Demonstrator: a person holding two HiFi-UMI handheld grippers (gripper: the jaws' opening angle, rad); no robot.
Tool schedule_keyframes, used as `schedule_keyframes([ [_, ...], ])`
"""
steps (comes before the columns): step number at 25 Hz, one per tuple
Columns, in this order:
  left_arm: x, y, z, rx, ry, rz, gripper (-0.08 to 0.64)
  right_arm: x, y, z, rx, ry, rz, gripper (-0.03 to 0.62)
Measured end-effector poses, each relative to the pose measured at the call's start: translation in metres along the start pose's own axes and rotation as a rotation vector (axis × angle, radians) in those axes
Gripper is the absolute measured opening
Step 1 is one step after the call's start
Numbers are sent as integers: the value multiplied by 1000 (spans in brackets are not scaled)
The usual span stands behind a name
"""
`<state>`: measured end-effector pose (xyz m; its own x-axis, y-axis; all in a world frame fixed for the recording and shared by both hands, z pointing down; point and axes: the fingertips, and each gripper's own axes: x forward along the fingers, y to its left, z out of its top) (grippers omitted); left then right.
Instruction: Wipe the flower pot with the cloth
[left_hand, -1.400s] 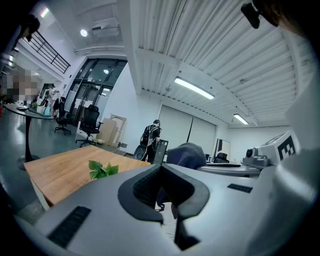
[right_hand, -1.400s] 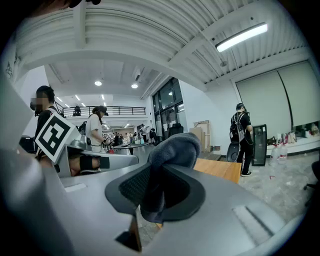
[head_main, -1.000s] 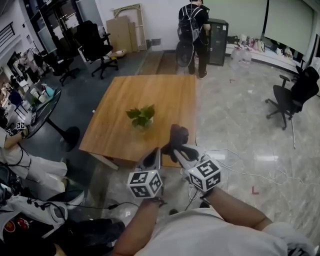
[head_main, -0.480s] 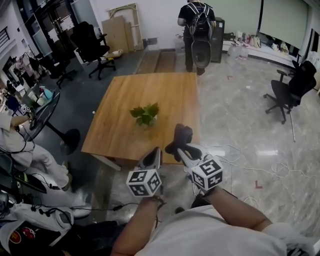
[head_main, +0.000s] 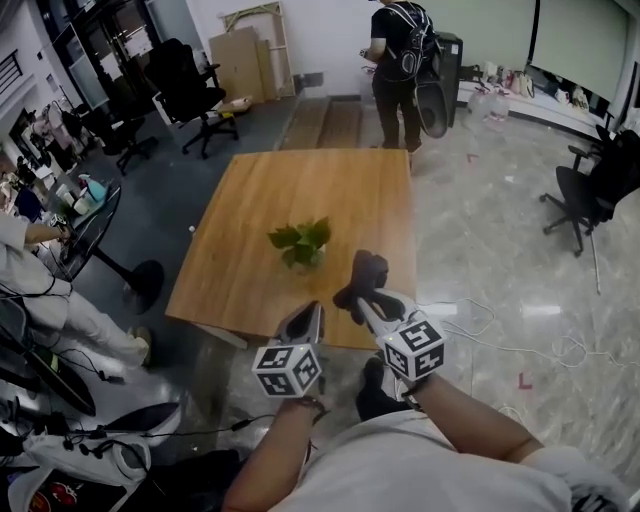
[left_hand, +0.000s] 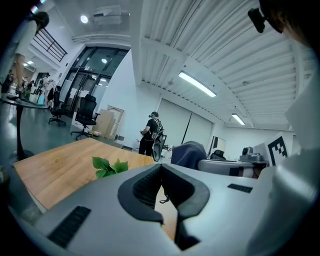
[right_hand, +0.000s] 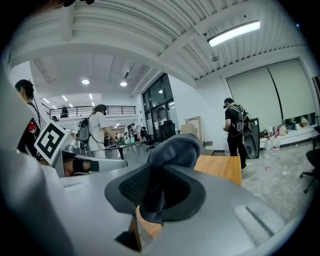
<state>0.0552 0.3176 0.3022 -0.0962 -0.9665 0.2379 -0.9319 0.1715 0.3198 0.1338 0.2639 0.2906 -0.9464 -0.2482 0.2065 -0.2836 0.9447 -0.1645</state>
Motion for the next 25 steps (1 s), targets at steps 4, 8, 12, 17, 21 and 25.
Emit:
schedule_keyframes([
  [4,61,42,2,-15,37,22,8,60,-43,-10,27,36,7,63],
  [8,133,88,-15,-48,117,54,8,122,-93,-34,69,110,20,63],
  [12,197,134,-28,-79,188,88,8,182,-138,-58,102,191,42,63],
  [17,250,188,-46,-113,261,136,8,234,-185,-84,150,262,36,63],
  [21,281,233,-58,-115,314,156,8,265,-206,-113,203,326,27,63],
  [25,305,273,-70,-100,412,136,9,294,-216,-136,257,402,47,63],
])
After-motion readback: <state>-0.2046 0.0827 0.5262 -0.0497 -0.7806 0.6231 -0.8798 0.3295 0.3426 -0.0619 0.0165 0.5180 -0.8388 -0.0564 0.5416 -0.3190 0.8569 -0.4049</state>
